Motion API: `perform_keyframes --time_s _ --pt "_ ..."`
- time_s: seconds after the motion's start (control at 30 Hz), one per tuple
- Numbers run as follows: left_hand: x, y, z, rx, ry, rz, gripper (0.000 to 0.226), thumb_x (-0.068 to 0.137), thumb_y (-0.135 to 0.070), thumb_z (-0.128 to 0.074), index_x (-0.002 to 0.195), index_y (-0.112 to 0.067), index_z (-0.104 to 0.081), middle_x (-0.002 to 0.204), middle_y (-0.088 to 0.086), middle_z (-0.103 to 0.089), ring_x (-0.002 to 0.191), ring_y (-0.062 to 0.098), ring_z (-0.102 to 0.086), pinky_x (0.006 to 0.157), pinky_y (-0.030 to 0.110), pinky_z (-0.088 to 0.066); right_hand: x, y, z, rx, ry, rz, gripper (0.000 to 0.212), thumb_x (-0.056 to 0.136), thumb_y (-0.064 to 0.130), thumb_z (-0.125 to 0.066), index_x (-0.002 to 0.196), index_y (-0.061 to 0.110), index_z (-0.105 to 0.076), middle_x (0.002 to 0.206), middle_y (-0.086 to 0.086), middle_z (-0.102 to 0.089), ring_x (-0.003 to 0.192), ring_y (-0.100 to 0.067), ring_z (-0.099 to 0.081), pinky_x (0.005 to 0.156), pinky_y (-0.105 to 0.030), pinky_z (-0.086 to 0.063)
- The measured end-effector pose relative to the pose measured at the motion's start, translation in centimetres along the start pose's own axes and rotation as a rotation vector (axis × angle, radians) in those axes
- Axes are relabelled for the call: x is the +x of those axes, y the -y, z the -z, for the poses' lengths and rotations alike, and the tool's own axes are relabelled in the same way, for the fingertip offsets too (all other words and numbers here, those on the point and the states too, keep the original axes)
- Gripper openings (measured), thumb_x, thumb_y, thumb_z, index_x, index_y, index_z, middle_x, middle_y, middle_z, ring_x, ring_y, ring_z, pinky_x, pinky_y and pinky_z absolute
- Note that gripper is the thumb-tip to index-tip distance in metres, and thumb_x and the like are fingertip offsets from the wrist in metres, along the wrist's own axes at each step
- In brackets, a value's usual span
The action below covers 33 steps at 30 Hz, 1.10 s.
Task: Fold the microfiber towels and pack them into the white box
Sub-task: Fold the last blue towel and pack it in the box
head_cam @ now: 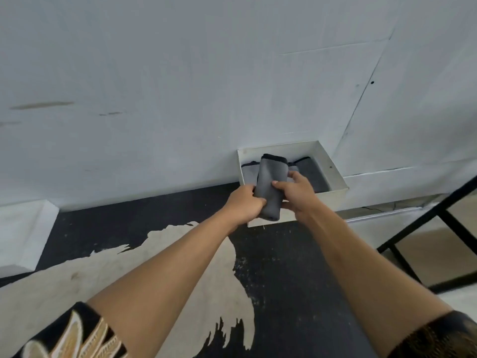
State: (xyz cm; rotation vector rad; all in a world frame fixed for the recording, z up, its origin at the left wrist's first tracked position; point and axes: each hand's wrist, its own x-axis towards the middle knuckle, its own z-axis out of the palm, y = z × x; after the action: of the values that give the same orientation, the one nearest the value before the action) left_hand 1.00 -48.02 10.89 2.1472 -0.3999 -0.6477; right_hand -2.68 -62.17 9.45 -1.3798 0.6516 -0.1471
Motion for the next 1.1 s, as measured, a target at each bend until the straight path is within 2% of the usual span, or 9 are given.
perform_keyframes --time_s 0.07,0.17,0.23,0.37,0.47,0.63,0.77,1.0,1.1 --pt "2.5 -1.6 -0.6 0.003 -0.015 0.039 0.019 0.086 -0.014 -0.057 0.103 -0.009 -0.063 0.101 0.011 -0.067 0.094 0.027 -0.065 0.087 0.043 -0.056 3.1 1.7 2.0 -0.085 0.014 0.003 0.026 0.090 0.002 -0.062 0.115 0.007 -0.056 0.101 -0.009 -0.065 0.089 -0.024 -0.065 0.056 -0.032 -0.055" --pt "6.2 -3.6 -1.3 0.016 -0.053 0.121 0.012 0.085 -0.013 -0.057 0.091 -0.005 -0.063 0.084 0.008 -0.062 0.076 0.023 -0.061 0.057 0.025 -0.047 7.9 3.7 4.3 -0.160 0.047 -0.009 0.017 0.085 -0.004 -0.061 0.099 0.006 -0.059 0.087 -0.009 -0.061 0.084 -0.024 -0.063 0.055 -0.031 -0.054" --pt "8.5 -4.2 -1.9 0.034 -0.071 0.188 0.011 0.084 -0.017 -0.060 0.084 -0.006 -0.060 0.076 0.007 -0.059 0.065 0.020 -0.058 0.049 0.022 -0.041 10.9 4.4 5.1 -0.228 0.053 -0.011 0.015 0.085 -0.003 -0.061 0.094 0.008 -0.058 0.082 -0.007 -0.058 0.080 -0.021 -0.061 0.054 -0.031 -0.054" --pt "11.9 -3.6 -3.3 0.096 -0.098 0.271 0.016 0.083 -0.021 -0.063 0.077 -0.008 -0.059 0.077 0.011 -0.062 0.071 0.025 -0.062 0.061 0.032 -0.046 15.7 4.0 5.4 -0.403 0.089 0.005 0.024 0.089 0.007 -0.065 0.112 0.004 -0.061 0.103 -0.011 -0.066 0.094 -0.023 -0.065 0.070 -0.039 -0.060" --pt "13.6 -2.8 -4.5 0.124 -0.050 0.345 0.014 0.090 -0.018 -0.058 0.086 -0.005 -0.061 0.086 0.013 -0.066 0.082 0.027 -0.068 0.067 0.032 -0.054 18.2 2.4 5.0 -0.483 0.137 -0.006 0.022 0.091 0.002 -0.062 0.112 0.007 -0.057 0.103 -0.012 -0.062 0.096 -0.027 -0.064 0.057 -0.033 -0.055" --pt "15.0 -1.3 -6.0 0.224 0.031 0.434 0.017 0.095 -0.021 -0.053 0.098 -0.006 -0.061 0.095 0.012 -0.067 0.087 0.025 -0.068 0.082 0.038 -0.058 20.7 -0.3 4.2 -0.669 0.200 -0.018 0.035 0.085 0.004 -0.064 0.119 0.010 -0.055 0.110 -0.015 -0.064 0.101 -0.033 -0.065 0.079 -0.050 -0.059" --pt "15.2 0.0 -6.8 0.492 0.091 0.482 0.017 0.093 -0.027 -0.057 0.099 -0.011 -0.058 0.096 0.007 -0.060 0.091 0.026 -0.061 0.086 0.038 -0.053 20.9 -2.7 4.5 -1.148 0.208 0.084 0.043 0.084 0.018 -0.069 0.122 0.006 -0.056 0.118 -0.015 -0.064 0.110 -0.034 -0.061 0.083 -0.035 -0.053" --pt "16.3 -0.1 -7.2 0.619 0.206 0.507 0.016 0.091 -0.029 -0.056 0.096 -0.014 -0.058 0.099 0.008 -0.060 0.094 0.027 -0.061 0.091 0.042 -0.052 21.4 -3.0 4.4 -1.164 0.199 0.131 0.046 0.089 0.021 -0.064 0.130 0.006 -0.052 0.124 -0.014 -0.063 0.114 -0.033 -0.059 0.085 -0.034 -0.049" --pt "16.4 -0.4 -7.2 0.686 0.174 0.483 0.019 0.091 -0.035 -0.056 0.086 -0.017 -0.057 0.093 0.006 -0.061 0.086 0.025 -0.061 0.080 0.038 -0.053 21.1 -3.0 4.4 -1.088 0.152 0.161 0.045 0.090 0.026 -0.065 0.130 0.010 -0.050 0.121 -0.014 -0.062 0.113 -0.033 -0.058 0.089 -0.038 -0.050"
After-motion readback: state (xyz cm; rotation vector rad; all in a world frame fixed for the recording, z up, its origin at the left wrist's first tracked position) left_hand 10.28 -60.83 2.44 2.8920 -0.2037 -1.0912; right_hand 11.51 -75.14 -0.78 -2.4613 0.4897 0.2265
